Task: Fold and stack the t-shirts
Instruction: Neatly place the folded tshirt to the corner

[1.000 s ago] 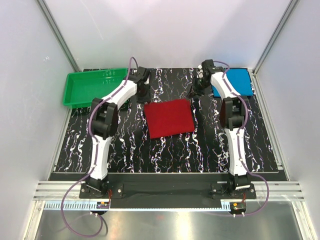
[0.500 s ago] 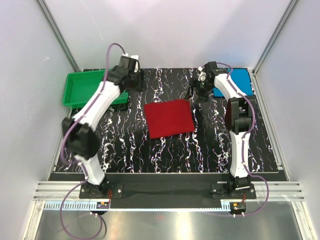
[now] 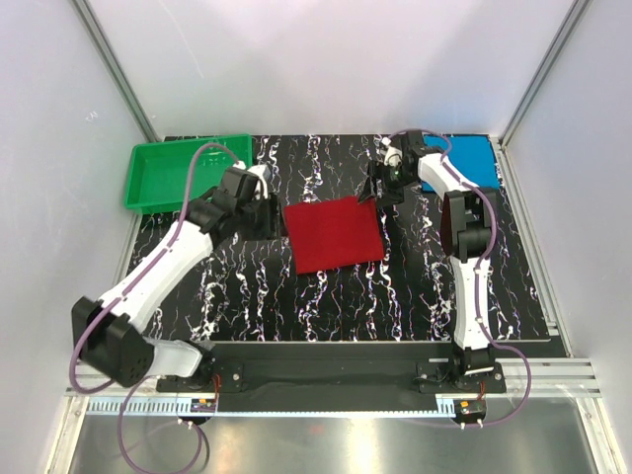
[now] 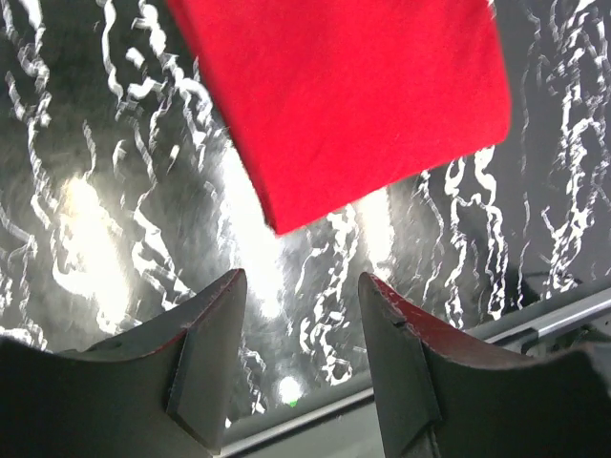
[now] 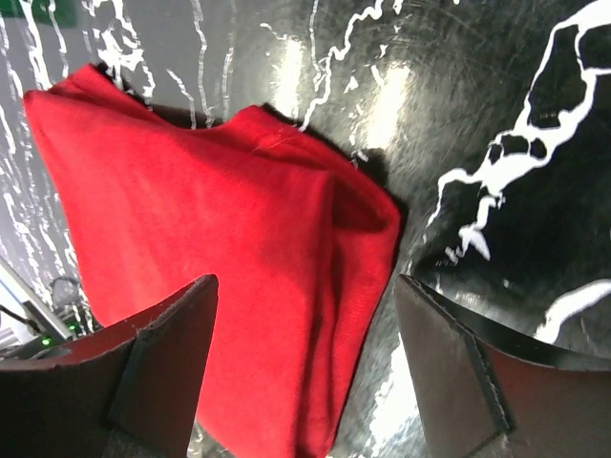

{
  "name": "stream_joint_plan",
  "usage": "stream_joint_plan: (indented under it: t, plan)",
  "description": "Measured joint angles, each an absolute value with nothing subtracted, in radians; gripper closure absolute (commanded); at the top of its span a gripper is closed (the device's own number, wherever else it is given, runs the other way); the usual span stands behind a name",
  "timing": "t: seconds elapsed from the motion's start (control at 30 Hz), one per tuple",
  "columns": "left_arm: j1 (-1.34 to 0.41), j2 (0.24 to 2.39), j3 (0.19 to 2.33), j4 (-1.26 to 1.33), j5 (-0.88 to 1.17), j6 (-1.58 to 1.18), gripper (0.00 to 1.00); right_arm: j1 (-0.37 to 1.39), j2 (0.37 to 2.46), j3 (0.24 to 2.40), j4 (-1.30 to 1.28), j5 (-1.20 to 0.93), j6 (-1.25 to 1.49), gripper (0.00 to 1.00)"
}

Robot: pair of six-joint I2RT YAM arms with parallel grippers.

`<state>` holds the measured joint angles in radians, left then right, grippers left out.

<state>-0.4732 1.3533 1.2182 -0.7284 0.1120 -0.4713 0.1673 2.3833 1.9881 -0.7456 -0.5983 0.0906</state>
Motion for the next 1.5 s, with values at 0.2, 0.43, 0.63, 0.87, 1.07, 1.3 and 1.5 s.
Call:
stream_joint_plan:
  t: [0.2, 0.43, 0.63, 0.87, 1.07, 1.3, 1.5]
  plan:
    - [-0.472, 1.207, 1.192, -0.772, 0.097, -0.484, 0.45, 0.168, 2.405, 1.986, -0.731, -0.649, 0.071, 0.2]
    - [-0.472, 1.14, 1.192, -0.806, 0.091, -0.5, 0.45, 0.194, 2.42, 1.986, -0.728, -0.707, 0.056, 0.29]
    - [-0.472, 1.128, 1.188, -0.841, 0.09, -0.511, 0.44, 0.208, 2.44, 1.986, -0.726, -0.735, 0.061, 0.72]
    - [-0.472, 1.073, 1.17, -0.848, 0.09, -0.538, 0.44, 0.208, 2.455, 1.987, -0.734, -0.734, 0.089, 1.0]
    - [-0.472, 1.007, 1.118, -0.851, 0.09, -0.576, 0.45, 0.209, 2.436, 1.995, -0.794, -0.697, 0.072, 1.0]
    - [-0.472, 0.924, 0.999, -0.82, 0.094, -0.609, 0.45, 0.225, 2.395, 2.075, -0.966, -0.489, -0.009, 1.0]
    - [-0.472, 0.937, 0.93, -0.807, 0.118, -0.606, 0.45, 0.229, 2.363, 2.175, -1.059, -0.259, -0.062, 1.0]
